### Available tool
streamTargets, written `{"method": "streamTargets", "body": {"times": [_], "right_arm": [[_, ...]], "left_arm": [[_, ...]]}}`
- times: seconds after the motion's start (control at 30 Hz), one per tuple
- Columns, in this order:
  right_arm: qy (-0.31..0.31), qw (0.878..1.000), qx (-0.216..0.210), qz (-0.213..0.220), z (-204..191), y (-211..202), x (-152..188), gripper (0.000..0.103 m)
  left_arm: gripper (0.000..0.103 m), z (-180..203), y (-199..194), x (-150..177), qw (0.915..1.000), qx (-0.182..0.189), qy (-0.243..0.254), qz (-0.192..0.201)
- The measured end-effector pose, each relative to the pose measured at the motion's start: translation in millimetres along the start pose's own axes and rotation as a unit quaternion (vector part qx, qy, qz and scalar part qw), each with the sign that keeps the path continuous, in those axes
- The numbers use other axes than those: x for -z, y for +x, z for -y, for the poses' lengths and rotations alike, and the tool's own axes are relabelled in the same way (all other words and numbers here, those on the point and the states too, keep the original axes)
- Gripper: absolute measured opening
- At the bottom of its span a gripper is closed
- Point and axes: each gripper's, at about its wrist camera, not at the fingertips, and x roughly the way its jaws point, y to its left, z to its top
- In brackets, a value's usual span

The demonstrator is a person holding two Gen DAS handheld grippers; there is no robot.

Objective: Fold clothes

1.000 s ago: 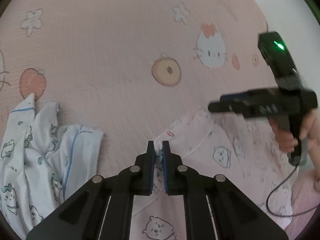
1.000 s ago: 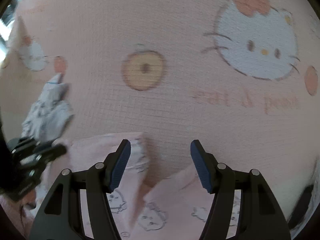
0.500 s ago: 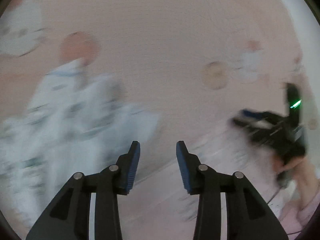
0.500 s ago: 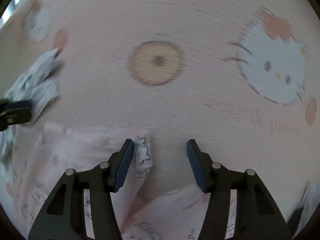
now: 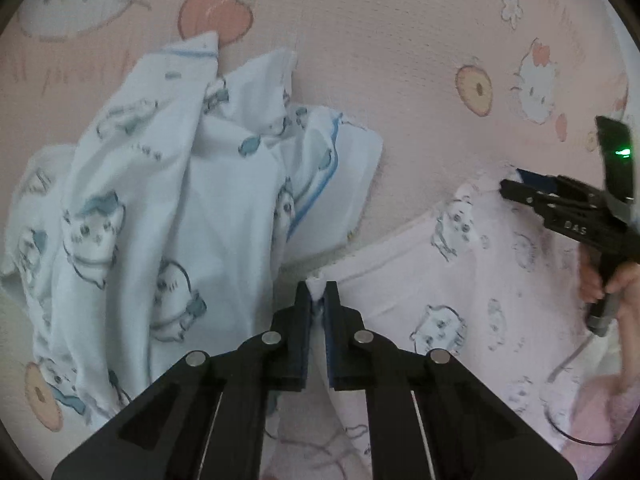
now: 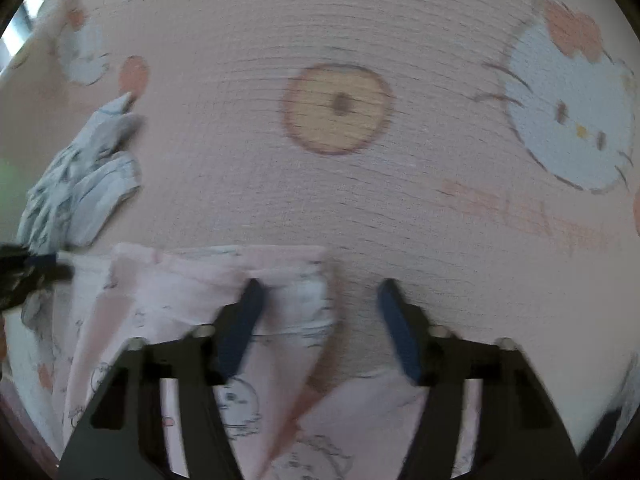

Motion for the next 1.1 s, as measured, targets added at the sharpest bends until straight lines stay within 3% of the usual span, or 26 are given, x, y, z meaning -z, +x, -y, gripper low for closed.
{"method": "streamTargets", "body": {"times": [0.03, 0.07, 0.13, 0.3, 0.4, 0.47, 0.5, 0.57, 0.6, 0.67, 0.7, 0.8, 0.87, 0.97, 1.1], "right_arm": [[0.001, 1.000, -0.011, 0.003, 0, -1, -1, 0.014], [0.006, 1.000, -0.026, 0.006, 1, -3, -2, 0.009], [0.024, 0.999, -0.045, 0.017, 11, -7, -7, 0.008], [0.062, 0.995, -0.068, 0.032, 34, -5, -11, 0.008], [0.101, 0.991, -0.086, 0.030, 35, -2, 3, 0.010], [0.113, 0.989, -0.087, 0.037, 36, -7, 2, 0.021], [0.119, 0.988, -0.086, 0.040, 38, -11, 1, 0.031], [0.139, 0.985, -0.087, 0.057, 47, -36, -1, 0.034], [0.145, 0.985, -0.066, 0.061, 50, -52, 4, 0.034], [0.153, 0.986, -0.005, 0.066, 57, -87, 20, 0.038], [0.158, 0.985, 0.025, 0.069, 61, -105, 28, 0.042], [0.159, 0.977, 0.126, 0.060, 74, -149, 77, 0.044], [0.169, 0.972, 0.161, 0.032, 91, -164, 124, 0.046], [0.185, 0.968, 0.169, -0.021, 123, -169, 176, 0.046], [0.202, 0.967, 0.151, -0.031, 147, -163, 203, 0.047]], "left_arm": [[0.006, 2, -2, -1, 0.9999, -0.013, 0.005, 0.009], [0.005, 4, -5, -2, 0.9995, -0.026, 0.009, 0.017], [0.005, 7, -9, -3, 0.9981, -0.050, 0.017, 0.031], [0.006, -5, 12, -2, 0.9979, -0.062, 0.016, -0.005], [0.009, -1, 17, -4, 0.9959, -0.079, 0.044, -0.008], [0.010, 0, 18, -7, 0.9950, -0.080, 0.057, -0.016], [0.010, 0, 16, -10, 0.9953, -0.079, 0.053, -0.019], [0.014, 1, 7, -15, 0.9953, -0.087, 0.040, -0.015], [0.018, 2, 2, -18, 0.9952, -0.091, 0.033, -0.013], [0.040, 15, -11, -23, 0.9927, -0.111, 0.045, 0.014], [0.040, 26, -19, -26, 0.9912, -0.115, 0.055, 0.034], [0.040, 73, -24, -29, 0.9945, -0.030, 0.074, 0.067], [0.040, 115, -16, -25, 0.9912, 0.033, 0.107, 0.071], [0.040, 185, 10, -20, 0.9822, 0.061, 0.169, 0.056], [0.040, 255, 41, -32, 0.9683, 0.061, 0.236, 0.055]]}}
